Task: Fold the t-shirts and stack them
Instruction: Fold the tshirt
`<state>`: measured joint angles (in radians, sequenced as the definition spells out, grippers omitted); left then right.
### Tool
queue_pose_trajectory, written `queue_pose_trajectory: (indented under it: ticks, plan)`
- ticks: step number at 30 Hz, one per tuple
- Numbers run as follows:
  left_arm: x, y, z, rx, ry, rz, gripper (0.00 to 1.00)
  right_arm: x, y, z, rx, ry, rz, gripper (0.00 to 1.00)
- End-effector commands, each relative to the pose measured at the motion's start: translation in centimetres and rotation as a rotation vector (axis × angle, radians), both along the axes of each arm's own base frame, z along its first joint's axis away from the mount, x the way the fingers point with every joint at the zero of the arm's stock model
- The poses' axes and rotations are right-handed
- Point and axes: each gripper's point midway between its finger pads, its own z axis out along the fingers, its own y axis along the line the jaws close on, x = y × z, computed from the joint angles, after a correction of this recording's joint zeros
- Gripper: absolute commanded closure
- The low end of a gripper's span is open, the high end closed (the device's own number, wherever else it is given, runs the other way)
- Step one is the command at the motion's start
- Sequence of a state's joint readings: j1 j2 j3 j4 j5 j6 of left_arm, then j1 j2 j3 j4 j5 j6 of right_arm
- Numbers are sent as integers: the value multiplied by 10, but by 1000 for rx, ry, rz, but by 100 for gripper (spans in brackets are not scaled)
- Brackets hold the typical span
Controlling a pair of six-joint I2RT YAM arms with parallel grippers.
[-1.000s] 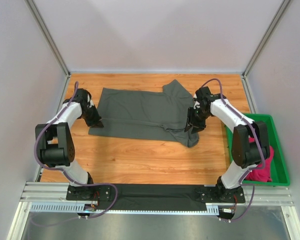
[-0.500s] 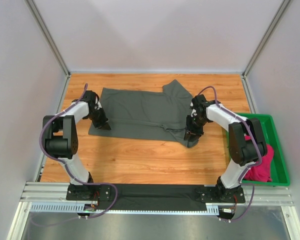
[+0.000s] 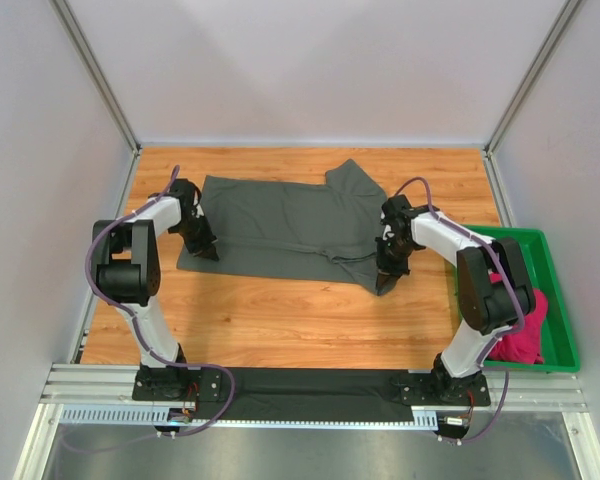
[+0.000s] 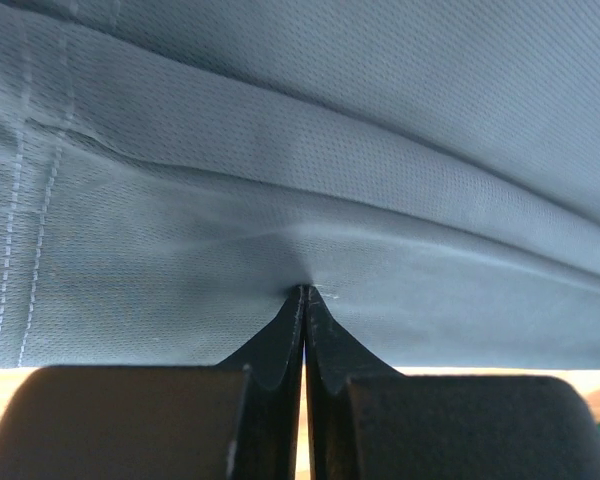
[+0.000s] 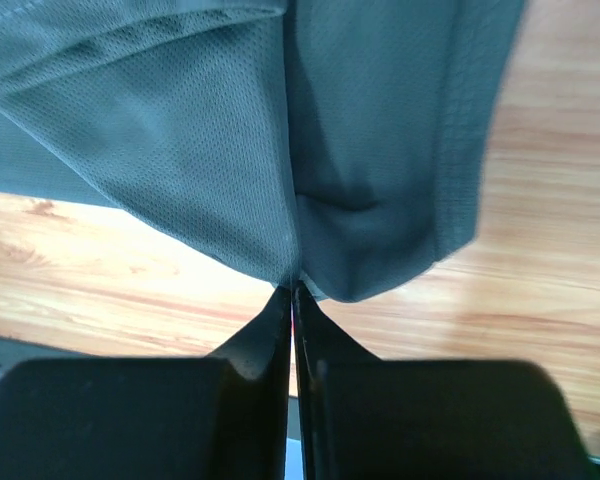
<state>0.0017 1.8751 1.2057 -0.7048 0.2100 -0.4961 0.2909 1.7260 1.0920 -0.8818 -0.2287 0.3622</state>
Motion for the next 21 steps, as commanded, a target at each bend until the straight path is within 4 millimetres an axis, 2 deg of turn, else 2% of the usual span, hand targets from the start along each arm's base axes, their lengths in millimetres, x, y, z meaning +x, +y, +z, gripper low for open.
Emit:
queue_pose_trajectory:
  ticks: [1, 3, 5, 9, 16, 21]
  plan:
    - [0, 14, -8, 74, 43, 15, 97, 31, -10, 31, -72, -159, 3, 100]
    - [-1, 14, -12, 80, 54, 14, 97, 37, -16, 39, -109, -168, -1, 100]
    - [0, 16, -11, 86, 48, 17, 97, 34, -23, 42, -155, -134, -7, 100]
    - [0, 19, -11, 101, 50, 4, 97, 47, -20, 47, -165, -121, -1, 100]
    - [-2, 21, -13, 114, 57, -9, 97, 69, -23, 43, -204, -123, 10, 99]
    - [-3, 22, -13, 119, 60, -21, 97, 86, -39, 33, -263, -119, -11, 100]
